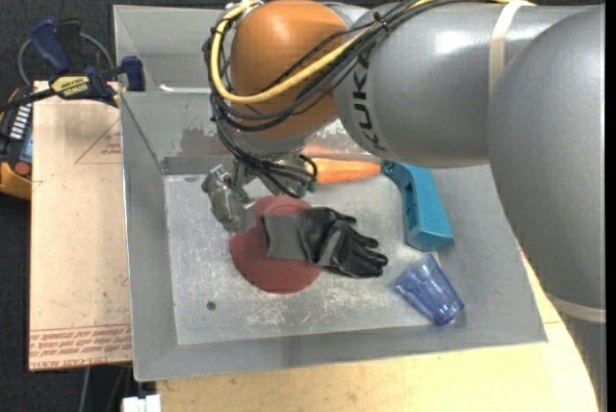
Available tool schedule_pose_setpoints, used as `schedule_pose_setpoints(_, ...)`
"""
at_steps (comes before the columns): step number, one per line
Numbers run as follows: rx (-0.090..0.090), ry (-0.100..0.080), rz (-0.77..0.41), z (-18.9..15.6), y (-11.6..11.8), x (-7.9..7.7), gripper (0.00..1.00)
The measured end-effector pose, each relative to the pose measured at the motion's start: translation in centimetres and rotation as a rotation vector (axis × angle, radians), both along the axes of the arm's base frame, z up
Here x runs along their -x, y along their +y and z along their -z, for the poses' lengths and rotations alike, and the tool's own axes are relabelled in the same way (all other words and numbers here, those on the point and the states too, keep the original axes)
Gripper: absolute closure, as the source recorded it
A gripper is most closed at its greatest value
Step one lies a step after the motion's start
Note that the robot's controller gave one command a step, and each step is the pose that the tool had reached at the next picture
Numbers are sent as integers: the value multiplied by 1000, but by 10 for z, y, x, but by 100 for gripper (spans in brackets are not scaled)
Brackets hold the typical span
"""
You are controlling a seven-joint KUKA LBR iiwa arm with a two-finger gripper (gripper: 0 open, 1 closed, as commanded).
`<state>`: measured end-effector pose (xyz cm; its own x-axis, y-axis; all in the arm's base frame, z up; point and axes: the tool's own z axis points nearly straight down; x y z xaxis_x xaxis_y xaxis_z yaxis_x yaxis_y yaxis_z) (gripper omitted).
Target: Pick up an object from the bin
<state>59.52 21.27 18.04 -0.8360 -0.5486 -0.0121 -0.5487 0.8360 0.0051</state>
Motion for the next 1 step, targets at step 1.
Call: schedule_pose_setpoints(1, 0, -2, -37, -73, -10, -6, 100)
